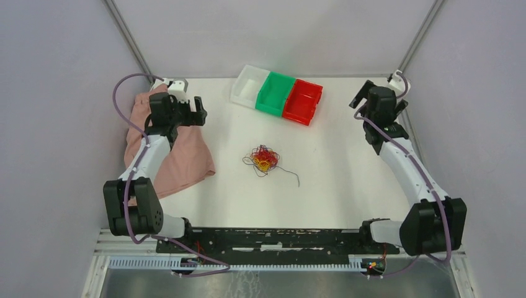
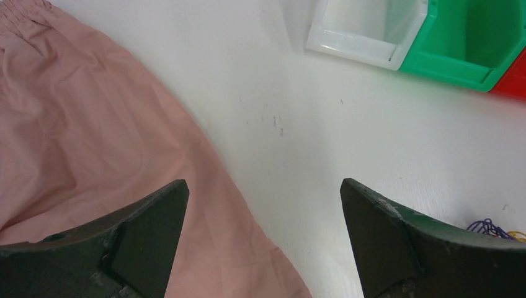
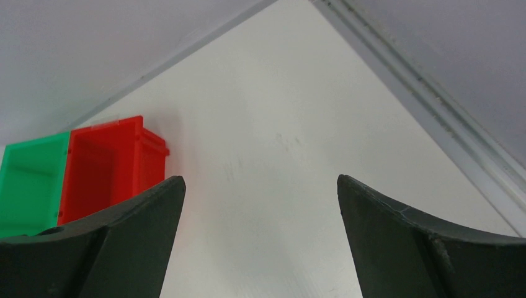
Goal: Untangle the cables
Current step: Move the bin to the center of the board.
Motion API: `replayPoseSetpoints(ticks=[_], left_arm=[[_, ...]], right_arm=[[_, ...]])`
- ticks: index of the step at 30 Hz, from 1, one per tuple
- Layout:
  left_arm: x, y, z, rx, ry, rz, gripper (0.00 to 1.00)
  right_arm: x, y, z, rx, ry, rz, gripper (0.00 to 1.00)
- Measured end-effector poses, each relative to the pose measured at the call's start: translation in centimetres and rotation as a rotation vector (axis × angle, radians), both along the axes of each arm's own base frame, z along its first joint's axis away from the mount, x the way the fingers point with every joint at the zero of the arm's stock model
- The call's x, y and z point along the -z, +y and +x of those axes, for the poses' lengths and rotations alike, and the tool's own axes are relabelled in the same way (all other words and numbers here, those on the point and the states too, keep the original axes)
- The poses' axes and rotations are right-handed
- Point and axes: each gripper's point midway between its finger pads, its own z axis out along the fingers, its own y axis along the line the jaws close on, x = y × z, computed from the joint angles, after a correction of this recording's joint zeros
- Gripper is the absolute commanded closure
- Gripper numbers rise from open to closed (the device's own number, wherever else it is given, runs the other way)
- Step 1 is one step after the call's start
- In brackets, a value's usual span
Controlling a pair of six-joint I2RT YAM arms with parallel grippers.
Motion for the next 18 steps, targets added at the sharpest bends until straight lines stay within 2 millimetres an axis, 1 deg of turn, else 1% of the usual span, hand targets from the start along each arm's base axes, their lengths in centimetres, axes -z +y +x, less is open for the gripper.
replayPoseSetpoints(ticks=[2,4,7,8,9,10,13,15,18], left_arm=[[-0.7,0.2,-0.2,0.000,0.026,-0.006,0.01],[-0.8,0.4,-0.5,0.002,0.050,-0.016,0.01],[-0.2,0.6,-1.4,-0.001,0.107,-0.028,0.01],[0.0,0.6,-1.7,0.002,0.126,-0.033,0.01],[0.2,0.5,-2.0,0.006,0.144,-0.039,0.01],[0.4,0.4,-2.2,0.009,0.157,-0.043,0.01],[0.5,0.2,-2.8,0.016,0.186,-0.052,0.01],[0.4,0.0,-3.0,0.027,0.199,-0.061,0.01],[0.4,-0.3,-3.3,0.036,0.216,-0.068,0.01]], right_arm=[[1.0,1.4,1.0,-0.051,0.049,0.024,0.04],[2.0,3.6,2.1,-0.118,0.102,0.034,0.08],[2.8,8.5,4.0,-0.241,0.159,0.034,0.13],[2.6,10.7,5.3,-0.293,0.171,0.034,0.15],[2.6,11.9,5.6,-0.322,0.171,0.034,0.16],[2.7,13.8,6.4,-0.363,0.185,0.029,0.18],[2.7,18.2,9.0,-0.449,0.191,0.023,0.22],[3.4,20.4,10.7,-0.486,0.205,0.019,0.25],[5.4,22.3,12.8,-0.515,0.238,0.016,0.29]])
